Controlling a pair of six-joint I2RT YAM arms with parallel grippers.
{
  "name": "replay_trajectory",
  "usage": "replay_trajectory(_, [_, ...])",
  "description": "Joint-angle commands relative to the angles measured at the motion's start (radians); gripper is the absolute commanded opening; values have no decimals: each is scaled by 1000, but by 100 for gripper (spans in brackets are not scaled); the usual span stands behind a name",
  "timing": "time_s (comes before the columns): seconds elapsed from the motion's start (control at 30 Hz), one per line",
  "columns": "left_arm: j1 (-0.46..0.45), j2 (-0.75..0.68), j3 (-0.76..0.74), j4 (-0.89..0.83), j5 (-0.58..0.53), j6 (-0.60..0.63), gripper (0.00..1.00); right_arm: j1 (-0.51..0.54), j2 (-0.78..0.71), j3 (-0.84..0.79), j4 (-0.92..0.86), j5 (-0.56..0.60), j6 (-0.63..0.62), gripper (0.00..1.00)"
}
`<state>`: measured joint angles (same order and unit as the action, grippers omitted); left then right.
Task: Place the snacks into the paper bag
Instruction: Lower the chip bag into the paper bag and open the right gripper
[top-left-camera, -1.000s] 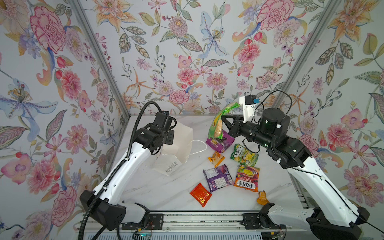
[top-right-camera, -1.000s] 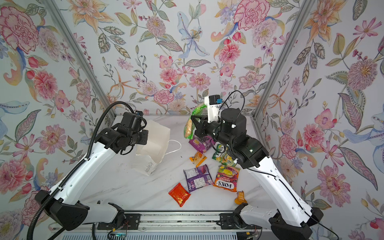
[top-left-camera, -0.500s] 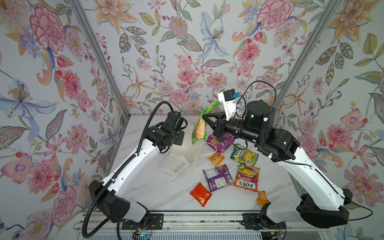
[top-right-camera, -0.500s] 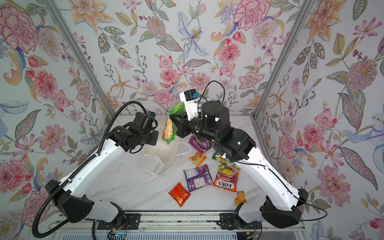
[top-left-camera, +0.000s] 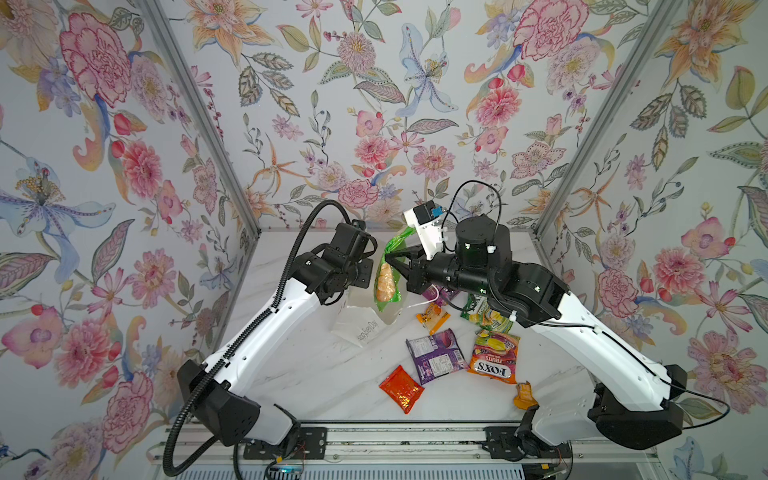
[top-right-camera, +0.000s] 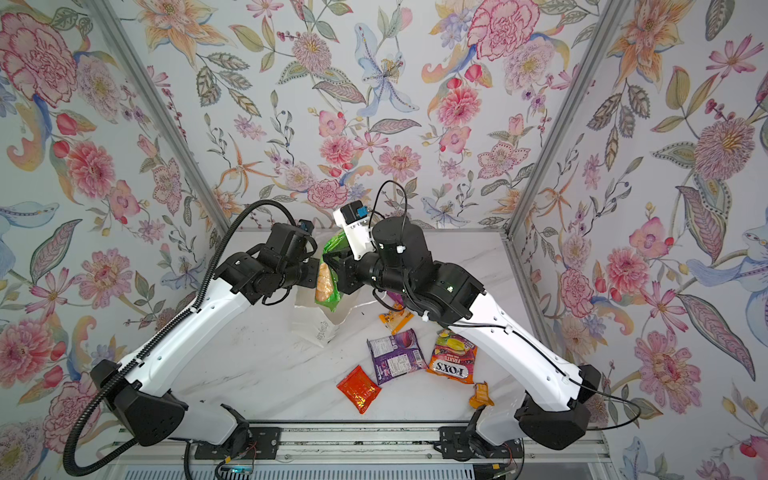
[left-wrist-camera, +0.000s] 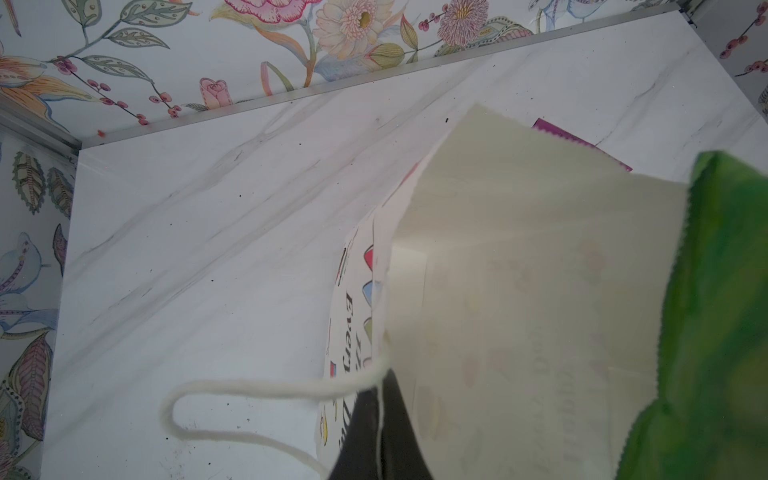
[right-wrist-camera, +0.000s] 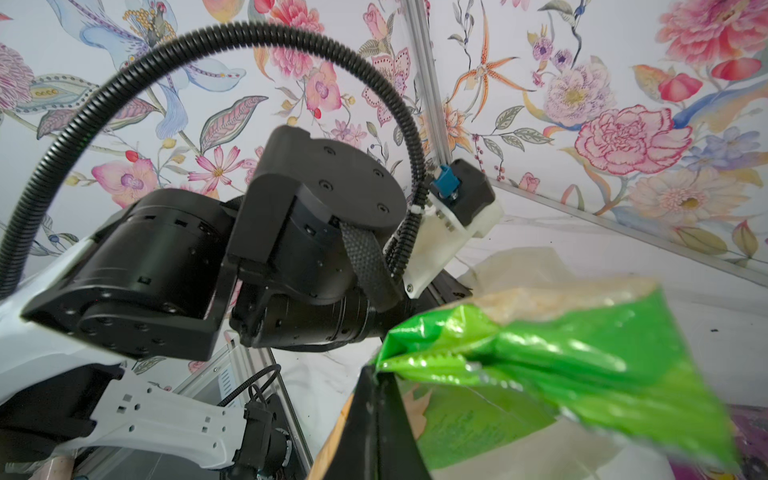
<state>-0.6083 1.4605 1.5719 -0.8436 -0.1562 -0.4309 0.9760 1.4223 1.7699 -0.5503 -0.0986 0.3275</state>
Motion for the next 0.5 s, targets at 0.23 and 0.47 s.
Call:
replay_trajectory(0.23, [-7,-34,-36,54,22,-26,0,12,-37,-105,80,-10,39,0])
replay_trajectory(0.47, [-6,-42,-47,61,17,-23,0,12,-39,-153,85,39,42,0])
